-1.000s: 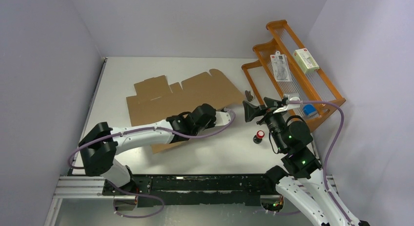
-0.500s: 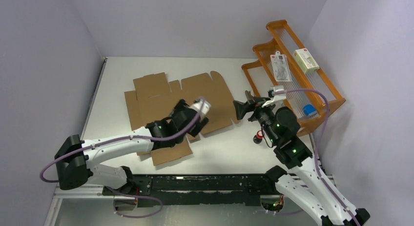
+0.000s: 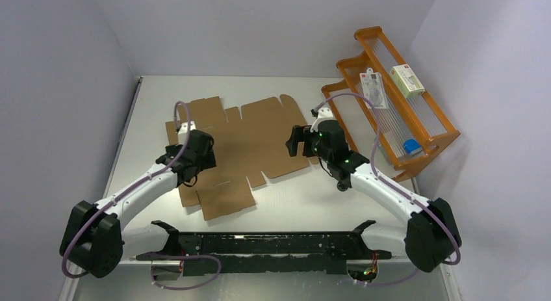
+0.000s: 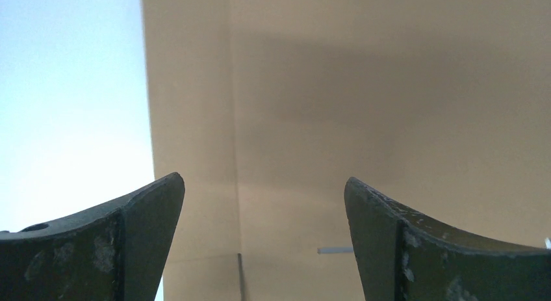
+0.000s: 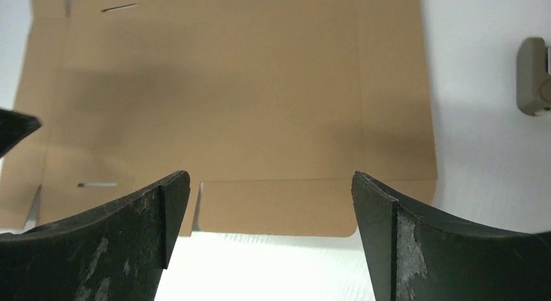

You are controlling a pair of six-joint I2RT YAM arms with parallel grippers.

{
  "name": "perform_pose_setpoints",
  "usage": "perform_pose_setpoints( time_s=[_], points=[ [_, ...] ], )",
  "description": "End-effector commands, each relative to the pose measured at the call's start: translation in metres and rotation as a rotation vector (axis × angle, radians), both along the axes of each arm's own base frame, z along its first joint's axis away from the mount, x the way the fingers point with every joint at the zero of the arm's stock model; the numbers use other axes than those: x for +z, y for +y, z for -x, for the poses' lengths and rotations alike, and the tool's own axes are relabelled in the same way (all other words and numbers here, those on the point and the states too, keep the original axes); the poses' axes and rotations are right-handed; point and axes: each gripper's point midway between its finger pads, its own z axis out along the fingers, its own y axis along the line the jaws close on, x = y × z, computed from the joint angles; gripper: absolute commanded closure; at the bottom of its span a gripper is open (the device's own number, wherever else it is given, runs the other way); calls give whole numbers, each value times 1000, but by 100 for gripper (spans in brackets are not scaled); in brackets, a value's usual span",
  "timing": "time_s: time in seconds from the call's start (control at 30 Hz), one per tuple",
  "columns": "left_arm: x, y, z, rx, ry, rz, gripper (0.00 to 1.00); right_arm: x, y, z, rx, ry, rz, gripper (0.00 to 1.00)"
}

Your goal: Fold the paper box

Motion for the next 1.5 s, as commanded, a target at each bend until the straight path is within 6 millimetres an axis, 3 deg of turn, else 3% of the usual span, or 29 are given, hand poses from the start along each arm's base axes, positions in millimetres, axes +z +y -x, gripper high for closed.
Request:
perform_pose_setpoints(
  time_s=[0.0,0.17,0.47,0.7,0.87,1.03,1.27,1.37,1.47],
  points=[
    [-12,16,-5,150,-9,158,2,0,-11,-26,-118,19,-23,0],
    [-33,36,-6,277,4,261,2,-37,-30,-45,-201,118,25,0],
    [-54,50,-23,378,42,340,2,-107,-34,-42,-211,333,154,0],
    [-68,59,-38,402,76,281,2,-144,-37,-14,-184,472,225,0],
    [-71,57,-64,364,103,240,2,-159,-35,27,-127,533,271,0],
    [-71,51,-104,299,109,209,2,-160,-20,73,-40,585,255,0],
    [-75,26,-180,168,127,225,2,-146,15,127,153,610,278,0],
    [-76,4,-211,86,131,246,6,-130,29,136,228,587,266,0],
    [-59,-11,-233,36,118,256,7,-108,36,125,260,530,280,0]
  ],
)
